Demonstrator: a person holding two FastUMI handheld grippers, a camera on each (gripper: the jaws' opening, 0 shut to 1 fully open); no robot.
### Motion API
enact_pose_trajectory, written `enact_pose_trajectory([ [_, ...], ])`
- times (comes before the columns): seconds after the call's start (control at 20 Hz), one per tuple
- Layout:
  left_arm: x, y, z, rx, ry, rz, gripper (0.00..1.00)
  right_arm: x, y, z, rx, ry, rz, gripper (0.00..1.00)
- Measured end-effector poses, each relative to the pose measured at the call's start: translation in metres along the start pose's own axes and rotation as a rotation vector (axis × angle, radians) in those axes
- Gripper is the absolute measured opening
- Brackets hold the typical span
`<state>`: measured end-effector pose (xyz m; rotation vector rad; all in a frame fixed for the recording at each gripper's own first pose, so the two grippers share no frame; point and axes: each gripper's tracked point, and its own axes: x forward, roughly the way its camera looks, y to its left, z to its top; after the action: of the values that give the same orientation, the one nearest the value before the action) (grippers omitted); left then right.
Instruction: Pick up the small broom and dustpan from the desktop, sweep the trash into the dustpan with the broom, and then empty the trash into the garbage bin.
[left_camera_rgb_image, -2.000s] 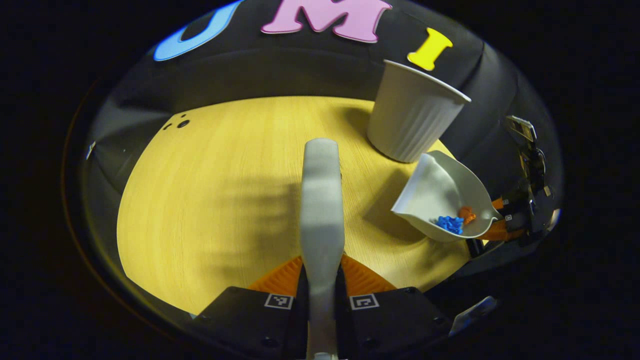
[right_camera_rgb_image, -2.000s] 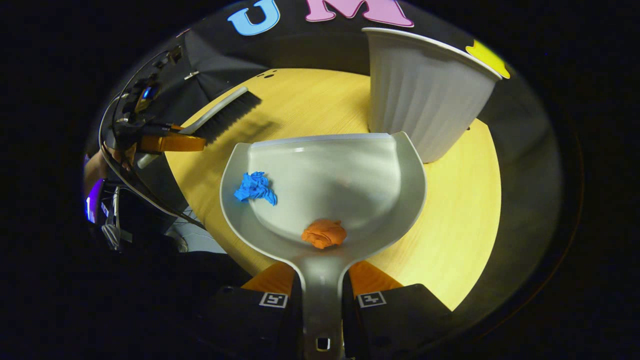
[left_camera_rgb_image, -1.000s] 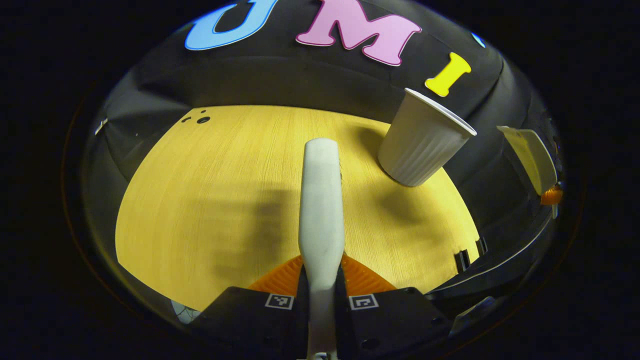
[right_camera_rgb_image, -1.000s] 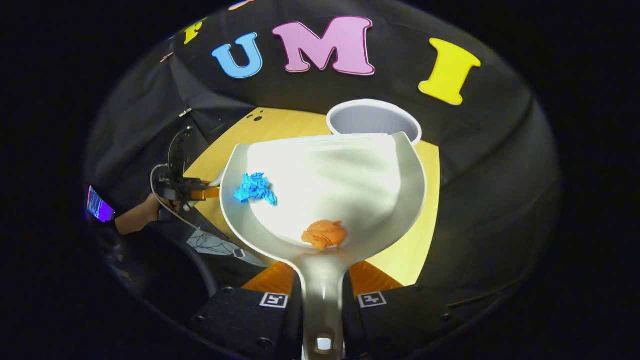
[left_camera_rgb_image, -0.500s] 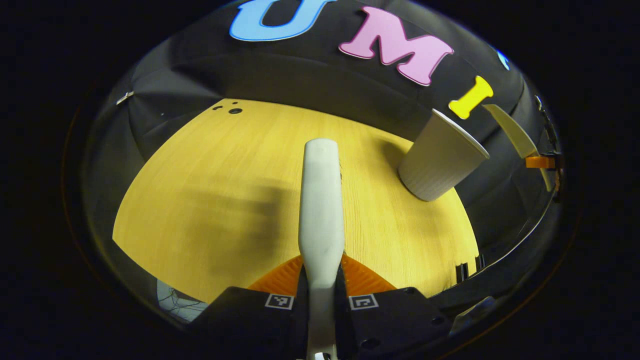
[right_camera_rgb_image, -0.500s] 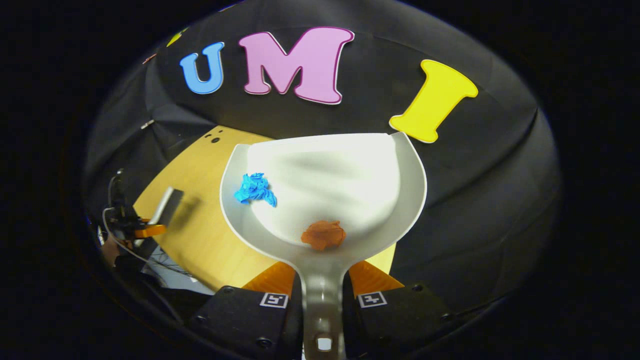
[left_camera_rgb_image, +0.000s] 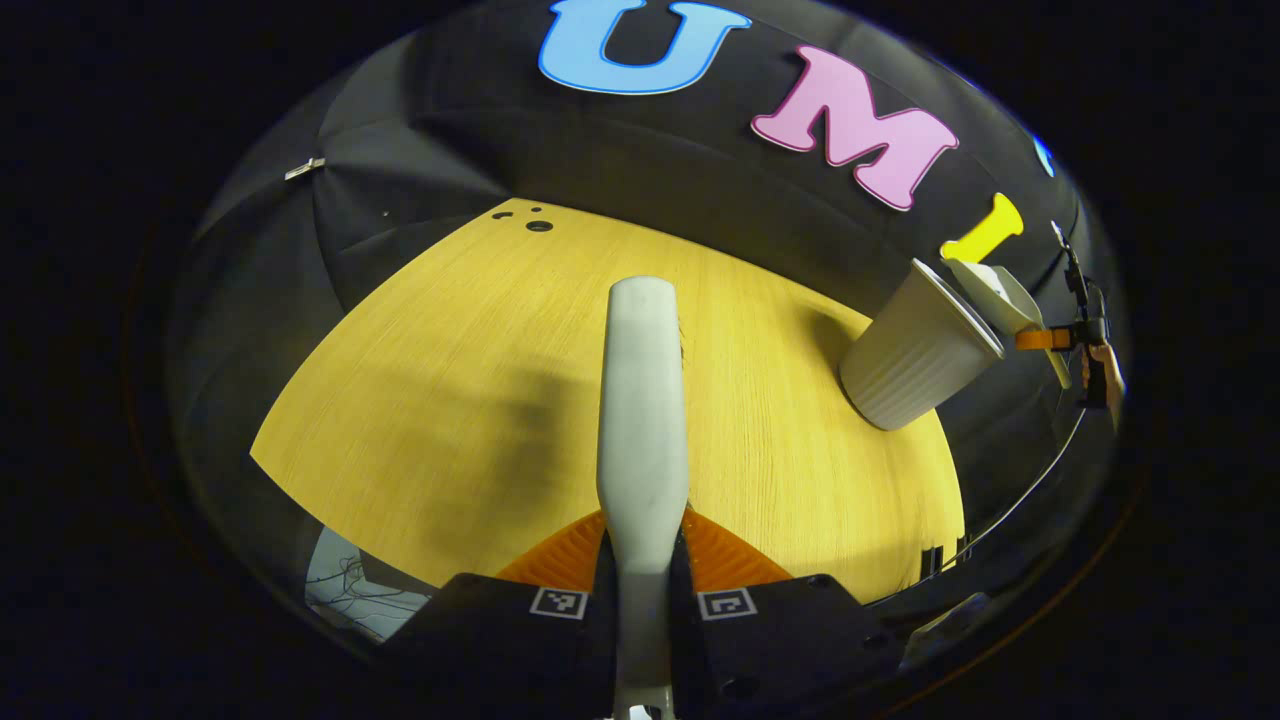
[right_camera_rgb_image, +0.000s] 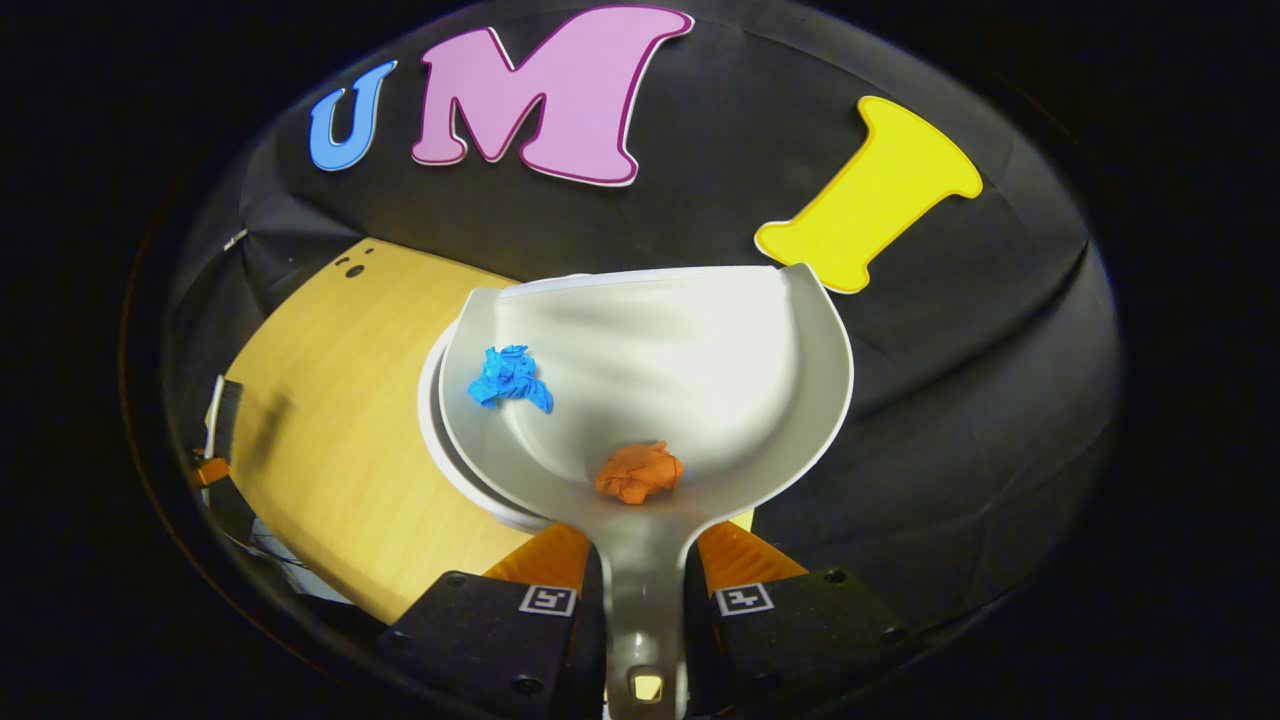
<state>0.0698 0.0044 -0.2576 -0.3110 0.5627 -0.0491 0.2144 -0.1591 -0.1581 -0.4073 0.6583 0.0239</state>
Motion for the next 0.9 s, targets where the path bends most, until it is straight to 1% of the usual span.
enact_pose_trajectory([
  [0.05, 0.0, 0.002, 0.0, -0.005, -0.001, 0.002, 0.26, 0.005, -0.003, -0.001, -0.02, 0.004, -0.019, 0.31],
  [0.1, 0.001, 0.004, 0.002, -0.01, -0.001, 0.003, 0.26, 0.009, -0.005, -0.001, -0.041, 0.005, -0.038, 0.36],
  [0.2, 0.003, 0.006, 0.002, -0.016, 0.004, 0.0, 0.26, 0.015, -0.009, 0.0, -0.096, 0.001, -0.081, 0.35],
  [0.3, 0.006, 0.007, 0.003, -0.016, 0.013, -0.003, 0.26, 0.019, -0.016, 0.006, -0.152, -0.027, -0.138, 0.35],
  [0.5, 0.012, 0.003, 0.009, 0.008, 0.023, -0.02, 0.26, 0.028, -0.019, 0.011, -0.198, -0.04, -0.211, 0.35],
  [0.55, 0.013, 0.001, 0.01, 0.016, 0.022, -0.025, 0.26, 0.03, -0.018, 0.012, -0.229, -0.041, -0.236, 0.4],
  [0.6, 0.014, 0.0, 0.011, 0.021, 0.021, -0.028, 0.24, 0.033, -0.017, 0.012, -0.269, -0.042, -0.261, 0.35],
  [0.65, 0.016, -0.002, 0.012, 0.021, 0.021, -0.035, 0.26, 0.036, -0.015, 0.014, -0.31, -0.047, -0.285, 0.35],
  [0.8, 0.019, -0.008, 0.011, 0.017, 0.029, -0.051, 0.26, 0.046, -0.002, 0.02, -0.413, -0.051, -0.329, 0.35],
  [0.9, 0.019, -0.008, 0.01, 0.023, 0.029, -0.059, 0.26, 0.045, -0.002, 0.024, -0.449, -0.057, -0.358, 0.35],
])
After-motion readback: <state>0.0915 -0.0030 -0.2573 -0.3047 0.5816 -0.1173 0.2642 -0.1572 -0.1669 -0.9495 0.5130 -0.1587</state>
